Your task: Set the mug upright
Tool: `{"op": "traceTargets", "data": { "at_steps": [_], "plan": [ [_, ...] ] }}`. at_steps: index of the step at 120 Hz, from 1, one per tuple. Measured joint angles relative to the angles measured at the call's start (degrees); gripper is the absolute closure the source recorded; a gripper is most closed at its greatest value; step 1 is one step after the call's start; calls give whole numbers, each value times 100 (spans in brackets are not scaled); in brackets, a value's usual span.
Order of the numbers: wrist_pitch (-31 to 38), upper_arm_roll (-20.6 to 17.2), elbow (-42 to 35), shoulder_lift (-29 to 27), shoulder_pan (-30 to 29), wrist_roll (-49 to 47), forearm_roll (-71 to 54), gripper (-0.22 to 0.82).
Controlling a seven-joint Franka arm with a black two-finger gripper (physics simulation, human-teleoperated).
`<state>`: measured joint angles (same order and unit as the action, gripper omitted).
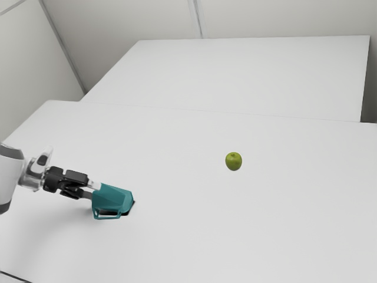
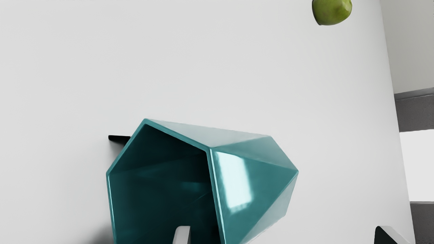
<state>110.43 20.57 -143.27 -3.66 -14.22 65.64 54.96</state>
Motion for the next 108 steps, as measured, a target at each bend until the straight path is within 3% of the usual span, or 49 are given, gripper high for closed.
{"op": "traceTargets", "data": {
  "at_steps": [108],
  "plan": [
    [136, 0, -1, 198, 315, 543, 102, 2]
  ]
}}
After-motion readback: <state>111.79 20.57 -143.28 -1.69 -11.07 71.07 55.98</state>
